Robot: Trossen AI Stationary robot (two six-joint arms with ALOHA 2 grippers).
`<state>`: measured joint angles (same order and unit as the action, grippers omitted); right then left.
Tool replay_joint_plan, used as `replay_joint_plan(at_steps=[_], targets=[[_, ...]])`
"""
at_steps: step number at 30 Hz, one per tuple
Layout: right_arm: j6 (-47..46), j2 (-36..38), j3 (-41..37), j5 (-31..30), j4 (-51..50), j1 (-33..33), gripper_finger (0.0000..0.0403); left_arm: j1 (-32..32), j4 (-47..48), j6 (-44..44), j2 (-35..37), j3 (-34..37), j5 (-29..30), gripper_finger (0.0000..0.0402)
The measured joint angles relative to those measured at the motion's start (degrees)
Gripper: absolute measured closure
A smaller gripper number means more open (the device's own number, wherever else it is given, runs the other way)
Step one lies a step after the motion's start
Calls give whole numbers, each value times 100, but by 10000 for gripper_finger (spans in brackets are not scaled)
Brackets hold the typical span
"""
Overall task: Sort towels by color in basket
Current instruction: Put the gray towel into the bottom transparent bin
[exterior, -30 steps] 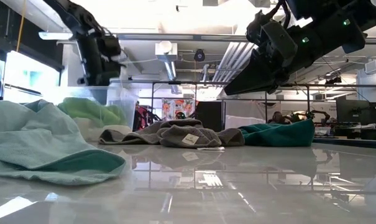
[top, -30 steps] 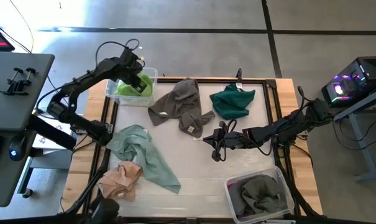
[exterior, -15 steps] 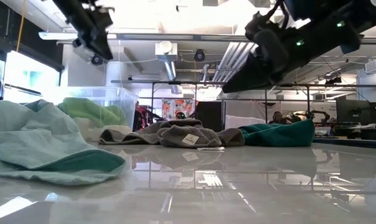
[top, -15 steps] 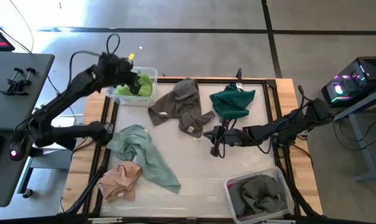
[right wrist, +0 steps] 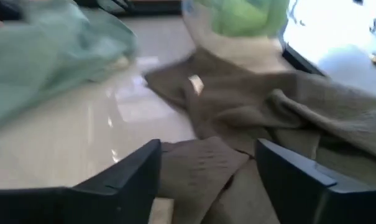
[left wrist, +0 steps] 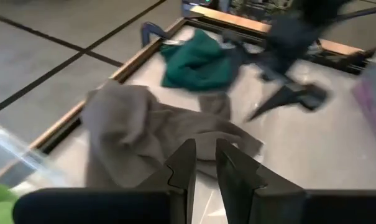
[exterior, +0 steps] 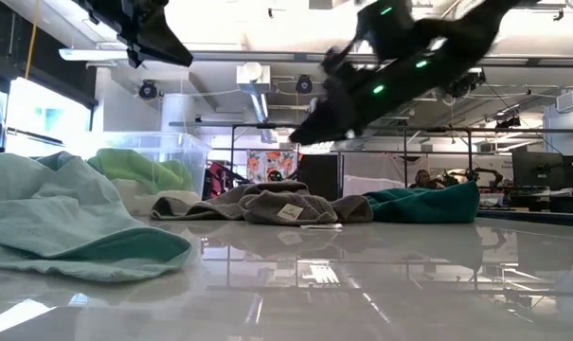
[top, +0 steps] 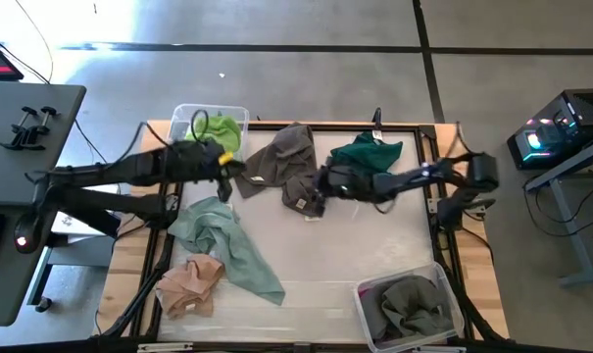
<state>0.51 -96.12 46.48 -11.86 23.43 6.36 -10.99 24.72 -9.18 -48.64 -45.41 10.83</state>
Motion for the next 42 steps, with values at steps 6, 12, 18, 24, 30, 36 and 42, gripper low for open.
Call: replay_joint_plan(at_steps=[6,12,18,24,30,36,42], targets=[[9,-1072,1280,145,-841,449,111,1050,-193,-414,-212,155,681,362],[84,-2007,2334,61,-1159,787,113,1901,-239,-722,-594,155,1586,363],[-48,-2594,2827,24,-1371,1098,139,2456,-241,-1190,-1121,155,2402,363],[-51,-2784,2847,166,-1624,1165,221,2671,-259,-1230,-1557,155,2869,363],[-48,-2753,2871,402,-2183,1131,325,2687,-254,-1325,-1672,155,2889,363],[-76,-2684,2866,286,-2664,839,393,2787,-233,-1325,-1672,155,2967,363],[-342,-1871,2102,87,-2596,138,397,2936,2,-1325,-1671,155,3390,363]])
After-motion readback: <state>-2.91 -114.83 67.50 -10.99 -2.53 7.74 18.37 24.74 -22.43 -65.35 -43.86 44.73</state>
